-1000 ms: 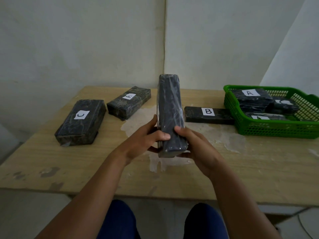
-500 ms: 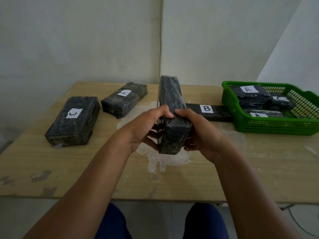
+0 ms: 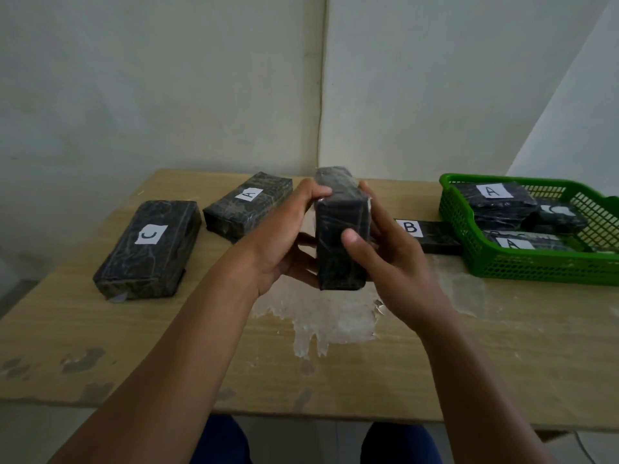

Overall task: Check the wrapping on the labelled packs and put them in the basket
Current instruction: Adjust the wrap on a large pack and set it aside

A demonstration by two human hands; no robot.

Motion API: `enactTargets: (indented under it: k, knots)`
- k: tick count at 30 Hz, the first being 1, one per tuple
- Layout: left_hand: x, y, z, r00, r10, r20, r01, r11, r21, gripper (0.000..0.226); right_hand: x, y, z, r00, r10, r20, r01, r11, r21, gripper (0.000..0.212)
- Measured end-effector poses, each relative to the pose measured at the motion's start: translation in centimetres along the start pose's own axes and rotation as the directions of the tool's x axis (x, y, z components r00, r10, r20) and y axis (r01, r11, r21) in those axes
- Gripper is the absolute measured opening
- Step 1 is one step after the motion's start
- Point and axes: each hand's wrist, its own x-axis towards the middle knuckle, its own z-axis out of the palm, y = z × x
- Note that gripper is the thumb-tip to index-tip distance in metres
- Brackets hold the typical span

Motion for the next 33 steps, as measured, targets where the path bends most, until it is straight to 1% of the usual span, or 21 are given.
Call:
enactTargets:
  k: [2, 4, 7, 8, 10, 12, 15, 18, 21, 24, 26, 28, 29, 30, 31, 32, 33]
  knots:
    - [0.0, 0.0, 0.4, 0.998, 0.068, 0.011, -0.068, 0.996, 0.061, 0.055, 0.1, -0.1, -0.1, 0.997, -0.014, -0.07, 0.017, 0.999, 0.051, 0.076]
    - [0.0, -0.5, 0.5, 0.987, 0.15, 0.055, -0.157, 0.977, 0.146, 0.065, 0.2, -0.4, -0.4, 0.993, -0.009, -0.119, 0.018, 0.997, 0.075, 0.072]
    - [0.3, -1.7, 0.1, 0.963, 0.264, 0.053, -0.269, 0.923, 0.274, 0.092, 0.1, -0.3, -1.1, 0.992, -0.016, -0.129, 0.023, 0.998, 0.055, 0.067]
    - [0.5, -2.1, -0.1, 0.954, 0.294, 0.055, -0.297, 0.911, 0.284, 0.096, 0.0, -0.2, -1.3, 0.992, -0.028, -0.124, 0.033, 0.999, 0.035, 0.067]
    - [0.7, -2.8, -0.2, 0.934, 0.347, 0.084, -0.357, 0.904, 0.235, 0.095, -0.2, -0.1, -1.6, 0.993, -0.06, -0.101, 0.058, 0.998, -0.018, 0.069]
    - [0.7, -3.2, -0.2, 0.914, 0.393, 0.103, -0.406, 0.899, 0.168, 0.089, -0.5, -0.2, -1.6, 0.992, -0.1, -0.082, 0.096, 0.994, -0.049, 0.074]
    - [0.6, -3.5, -0.2, 0.877, 0.47, 0.099, -0.48, 0.86, 0.174, 0.085, -0.6, -0.4, -1.5, 0.982, -0.156, -0.103, 0.154, 0.988, -0.032, 0.07]
    - [0.5, -3.6, -0.2, 0.857, 0.508, 0.088, -0.516, 0.84, 0.167, 0.084, -0.5, -0.4, -1.3, 0.977, -0.18, -0.115, 0.179, 0.984, -0.016, 0.066]
    - [0.2, -3.4, 0.1, 0.85, 0.523, 0.065, -0.526, 0.838, 0.146, 0.081, -0.5, -0.4, -1.2, 0.974, -0.186, -0.126, 0.184, 0.982, -0.03, 0.065]
    - [-0.1, -3.1, 0.3, 0.869, 0.494, 0.016, -0.491, 0.86, 0.142, 0.078, -0.5, -0.5, -0.9, 0.973, -0.183, -0.141, 0.175, 0.982, -0.073, 0.07]
    - [-0.2, -2.6, 0.4, 0.886, 0.464, -0.021, -0.454, 0.874, 0.173, 0.074, -0.5, -0.4, -0.8, 0.976, -0.141, -0.163, 0.132, 0.989, -0.069, 0.078]
    - [-0.4, -1.9, 0.5, 0.893, 0.44, -0.091, -0.409, 0.88, 0.241, 0.069, -0.6, -0.4, -0.8, 0.989, -0.071, -0.134, 0.07, 0.997, -0.011, 0.09]
    - [-0.5, -1.4, 0.6, 0.898, 0.422, -0.122, -0.382, 0.888, 0.256, 0.069, -0.7, -0.4, -0.9, 0.992, -0.046, -0.114, 0.046, 0.999, -0.002, 0.091]
    - [-0.7, -1.1, 0.7, 0.912, 0.386, -0.141, -0.345, 0.906, 0.244, 0.072, -0.7, -0.6, -0.9, 0.993, -0.034, -0.109, 0.034, 0.999, -0.002, 0.087]
    - [-0.8, -0.8, 0.6, 0.929, 0.341, -0.142, -0.307, 0.926, 0.219, 0.073, -0.6, -0.9, -0.8, 0.992, -0.032, -0.125, 0.031, 0.999, -0.011, 0.078]
    - [-1.0, -0.5, 0.6, 0.943, 0.309, -0.121, -0.282, 0.939, 0.197, 0.069, -0.4, -1.4, -0.7, 0.986, -0.027, -0.165, 0.025, 1.0, -0.018, 0.07]
    - [-1.2, -0.3, 0.6, 0.951, 0.295, -0.093, -0.274, 0.942, 0.192, 0.06, -0.1, -1.8, -0.7, 0.975, -0.024, -0.22, 0.019, 1.0, -0.024, 0.063]
